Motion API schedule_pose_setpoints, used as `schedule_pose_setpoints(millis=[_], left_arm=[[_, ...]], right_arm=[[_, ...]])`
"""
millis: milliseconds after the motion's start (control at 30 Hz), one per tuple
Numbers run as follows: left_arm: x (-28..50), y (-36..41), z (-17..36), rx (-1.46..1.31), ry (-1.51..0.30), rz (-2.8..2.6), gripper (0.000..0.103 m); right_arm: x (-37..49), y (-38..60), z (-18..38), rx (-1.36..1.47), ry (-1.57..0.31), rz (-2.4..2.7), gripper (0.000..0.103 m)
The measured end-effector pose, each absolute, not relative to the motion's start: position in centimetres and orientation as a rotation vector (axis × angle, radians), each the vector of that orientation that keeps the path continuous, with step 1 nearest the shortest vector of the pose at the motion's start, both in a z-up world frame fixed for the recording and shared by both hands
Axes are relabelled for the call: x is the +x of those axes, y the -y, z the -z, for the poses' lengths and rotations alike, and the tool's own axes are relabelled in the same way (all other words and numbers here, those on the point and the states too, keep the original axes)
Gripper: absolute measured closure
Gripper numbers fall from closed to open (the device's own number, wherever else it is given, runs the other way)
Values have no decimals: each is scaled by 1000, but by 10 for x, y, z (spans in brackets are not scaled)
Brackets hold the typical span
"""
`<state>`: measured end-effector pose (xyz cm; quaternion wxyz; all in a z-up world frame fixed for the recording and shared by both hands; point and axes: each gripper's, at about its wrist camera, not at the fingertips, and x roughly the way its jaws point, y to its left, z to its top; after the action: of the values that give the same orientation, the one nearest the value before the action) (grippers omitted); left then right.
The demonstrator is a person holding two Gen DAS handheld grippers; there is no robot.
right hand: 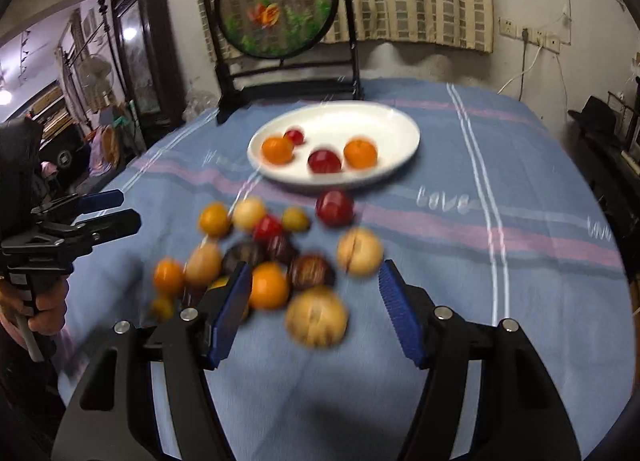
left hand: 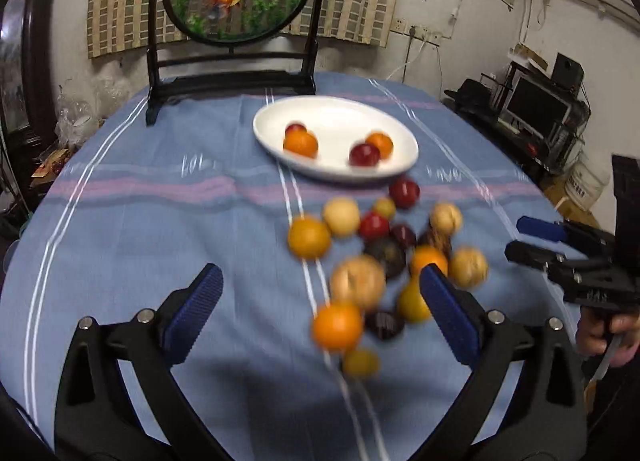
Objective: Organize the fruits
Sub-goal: 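Withdraw both tools from the plate back toward the fruit pile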
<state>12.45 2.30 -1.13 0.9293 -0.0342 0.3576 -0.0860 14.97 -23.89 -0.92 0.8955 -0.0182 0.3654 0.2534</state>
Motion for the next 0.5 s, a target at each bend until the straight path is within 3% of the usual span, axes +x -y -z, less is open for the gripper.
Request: schedule_pose_setpoints(millis=[500], left_arm=[[88,5,51,60,-800,272,3]], right_arm=[[151,220,46,-138,-839,-489,36]])
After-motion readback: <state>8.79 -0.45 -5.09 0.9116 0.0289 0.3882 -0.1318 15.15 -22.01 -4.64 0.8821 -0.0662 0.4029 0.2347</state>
